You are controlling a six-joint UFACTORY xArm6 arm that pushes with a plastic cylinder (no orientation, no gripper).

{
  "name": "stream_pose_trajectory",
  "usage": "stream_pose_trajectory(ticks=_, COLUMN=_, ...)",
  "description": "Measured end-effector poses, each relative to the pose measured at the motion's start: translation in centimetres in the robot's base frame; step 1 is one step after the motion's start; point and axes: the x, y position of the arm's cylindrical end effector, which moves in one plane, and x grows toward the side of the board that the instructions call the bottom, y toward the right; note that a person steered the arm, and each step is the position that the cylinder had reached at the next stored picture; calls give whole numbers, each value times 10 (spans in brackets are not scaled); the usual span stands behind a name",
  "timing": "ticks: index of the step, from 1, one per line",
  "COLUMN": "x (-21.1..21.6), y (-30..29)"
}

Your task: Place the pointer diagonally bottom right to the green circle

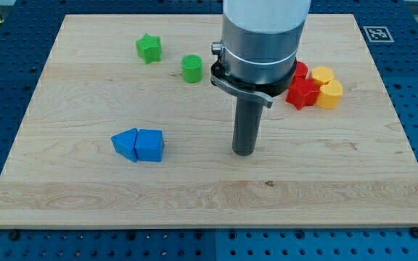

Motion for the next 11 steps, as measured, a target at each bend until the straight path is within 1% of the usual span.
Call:
stream_pose_trajectory(ticks=1, x=-7, y=2)
stream_pose_trajectory(ticks=9, x=-12, y=4)
stream_pose_trajectory(ticks=11, x=-12, y=15)
